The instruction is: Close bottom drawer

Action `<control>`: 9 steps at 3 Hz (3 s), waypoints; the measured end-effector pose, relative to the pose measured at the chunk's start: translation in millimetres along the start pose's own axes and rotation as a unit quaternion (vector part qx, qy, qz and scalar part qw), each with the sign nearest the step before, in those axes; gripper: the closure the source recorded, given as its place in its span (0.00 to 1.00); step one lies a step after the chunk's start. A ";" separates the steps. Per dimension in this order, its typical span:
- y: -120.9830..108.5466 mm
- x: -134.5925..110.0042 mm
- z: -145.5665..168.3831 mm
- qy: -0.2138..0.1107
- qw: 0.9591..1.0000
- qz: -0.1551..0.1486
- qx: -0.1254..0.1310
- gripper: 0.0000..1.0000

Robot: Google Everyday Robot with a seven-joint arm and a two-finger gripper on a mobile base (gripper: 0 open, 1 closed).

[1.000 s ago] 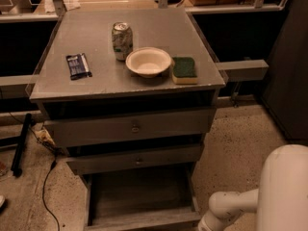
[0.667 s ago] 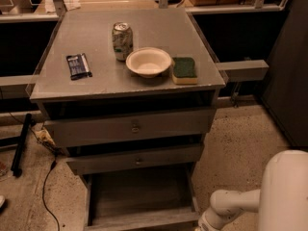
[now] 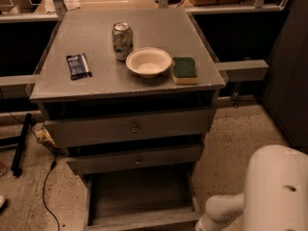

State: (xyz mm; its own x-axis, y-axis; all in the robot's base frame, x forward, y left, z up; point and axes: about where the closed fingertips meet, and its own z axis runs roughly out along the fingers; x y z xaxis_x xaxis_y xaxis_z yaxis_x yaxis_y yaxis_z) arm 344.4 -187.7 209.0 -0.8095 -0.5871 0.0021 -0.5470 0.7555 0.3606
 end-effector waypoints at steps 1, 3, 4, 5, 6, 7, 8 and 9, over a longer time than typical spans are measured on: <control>-4.1 -1.7 27.9 0.000 1.000 0.013 0.004 1.00; -26.5 -33.6 44.1 -0.026 0.999 0.023 0.023 1.00; -39.9 -51.7 45.1 -0.036 0.998 0.025 0.034 1.00; -38.3 -49.6 45.6 -0.036 0.998 0.025 0.034 1.00; -39.2 -53.3 44.6 -0.038 0.998 0.021 0.041 1.00; -39.1 -60.8 43.5 -0.046 0.997 0.021 0.052 1.00; -39.1 -60.9 43.4 -0.046 0.997 0.021 0.052 1.00; -38.9 -64.8 41.0 -0.055 0.997 0.024 0.051 1.00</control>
Offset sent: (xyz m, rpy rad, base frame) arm 0.0343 0.0151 -0.0597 -0.0152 -0.0632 -0.0781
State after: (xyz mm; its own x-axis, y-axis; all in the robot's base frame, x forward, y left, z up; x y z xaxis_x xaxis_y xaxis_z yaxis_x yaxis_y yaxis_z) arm 409.4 -167.2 156.5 -0.8511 -0.5179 -0.0863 -0.5207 0.8115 0.2651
